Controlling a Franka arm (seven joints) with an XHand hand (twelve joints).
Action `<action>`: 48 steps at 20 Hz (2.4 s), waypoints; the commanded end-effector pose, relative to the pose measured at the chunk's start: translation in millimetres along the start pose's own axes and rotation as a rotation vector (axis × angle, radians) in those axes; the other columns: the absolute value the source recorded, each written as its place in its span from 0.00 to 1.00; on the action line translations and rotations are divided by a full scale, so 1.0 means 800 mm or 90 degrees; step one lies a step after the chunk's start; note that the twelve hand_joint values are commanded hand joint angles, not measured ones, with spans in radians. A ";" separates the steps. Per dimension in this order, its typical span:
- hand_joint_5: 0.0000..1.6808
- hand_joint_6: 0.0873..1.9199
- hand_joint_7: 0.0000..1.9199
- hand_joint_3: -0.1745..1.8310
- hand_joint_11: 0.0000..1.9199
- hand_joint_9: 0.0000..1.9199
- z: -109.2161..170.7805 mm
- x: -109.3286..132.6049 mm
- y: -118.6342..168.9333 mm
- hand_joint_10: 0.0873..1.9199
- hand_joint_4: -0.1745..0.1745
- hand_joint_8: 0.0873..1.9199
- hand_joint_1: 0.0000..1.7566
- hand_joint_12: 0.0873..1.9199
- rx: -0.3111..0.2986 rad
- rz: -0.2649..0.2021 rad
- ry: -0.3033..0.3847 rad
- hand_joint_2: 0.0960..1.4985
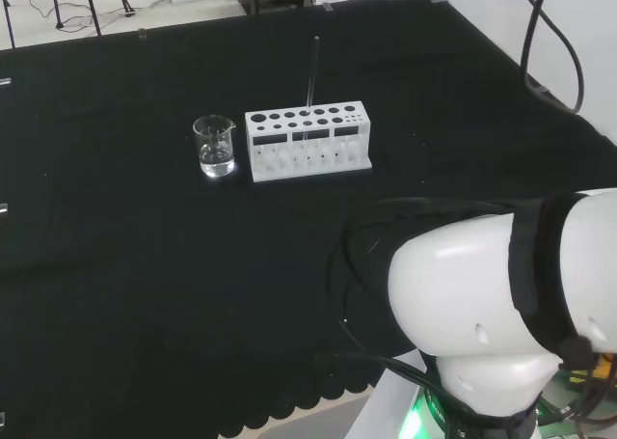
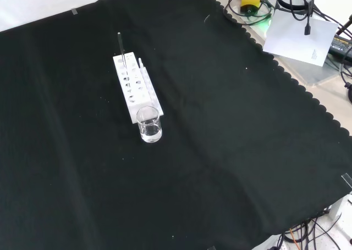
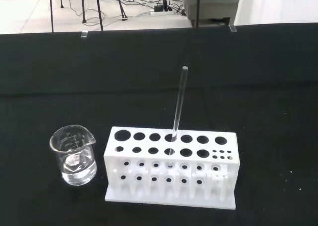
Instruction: Take the glass rod from the white test tube rack.
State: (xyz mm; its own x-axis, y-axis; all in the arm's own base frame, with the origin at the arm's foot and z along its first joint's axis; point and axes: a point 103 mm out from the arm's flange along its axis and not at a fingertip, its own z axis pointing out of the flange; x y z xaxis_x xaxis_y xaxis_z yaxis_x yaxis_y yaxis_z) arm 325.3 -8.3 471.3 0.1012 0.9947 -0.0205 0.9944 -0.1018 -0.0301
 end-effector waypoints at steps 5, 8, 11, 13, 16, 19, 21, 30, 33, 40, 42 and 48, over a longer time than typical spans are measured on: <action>0.04 0.00 0.00 0.37 0.00 0.00 0.004 -0.032 0.079 0.29 0.05 0.18 0.30 0.50 -0.002 0.011 0.016 0.62; 0.04 0.00 0.00 0.37 0.00 0.00 0.013 -0.039 0.110 0.29 0.05 0.19 0.30 0.51 0.005 0.015 0.015 0.62; 0.05 0.00 0.00 0.37 0.00 0.00 0.020 -0.046 0.139 0.30 0.05 0.19 0.30 0.51 0.004 0.015 0.029 0.63; 0.05 0.00 0.00 0.37 0.00 0.00 0.025 -0.049 0.158 0.30 0.05 0.19 0.30 0.52 0.002 0.010 0.036 0.63; 0.05 0.00 0.00 0.37 0.00 0.00 0.036 -0.051 0.182 0.31 0.05 0.21 0.30 0.52 0.016 -0.006 0.052 0.63; 0.05 0.00 0.00 0.36 0.00 0.00 0.044 -0.054 0.201 0.34 0.05 0.24 0.30 0.53 0.024 -0.015 0.047 0.62; 0.05 0.00 0.00 0.36 0.00 0.00 0.047 -0.058 0.212 0.34 0.05 0.25 0.30 0.54 0.026 -0.017 0.044 0.62; 0.06 0.00 0.00 0.37 0.00 0.00 0.070 -0.068 0.244 0.44 0.05 0.34 0.30 0.59 0.035 -0.034 0.027 0.62; 0.06 0.00 0.00 0.37 0.00 0.00 0.080 -0.065 0.253 0.45 0.04 0.36 0.30 0.60 0.040 -0.043 0.021 0.62; 0.07 0.00 0.00 0.38 0.00 0.01 0.114 -0.054 0.270 0.47 0.04 0.40 0.30 0.62 0.060 -0.058 0.012 0.61; 0.07 0.00 0.00 0.38 0.00 0.01 0.124 -0.052 0.273 0.47 0.04 0.40 0.30 0.63 0.064 -0.062 0.012 0.61; 0.08 0.00 0.00 0.38 0.00 0.03 0.167 -0.044 0.279 0.47 0.04 0.42 0.30 0.67 0.081 -0.068 0.012 0.61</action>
State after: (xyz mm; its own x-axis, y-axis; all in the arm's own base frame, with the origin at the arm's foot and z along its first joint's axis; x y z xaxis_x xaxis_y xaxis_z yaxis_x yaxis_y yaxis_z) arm 529.4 -78.9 373.2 0.0258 0.9996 0.0101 0.9914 -0.0242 -0.1284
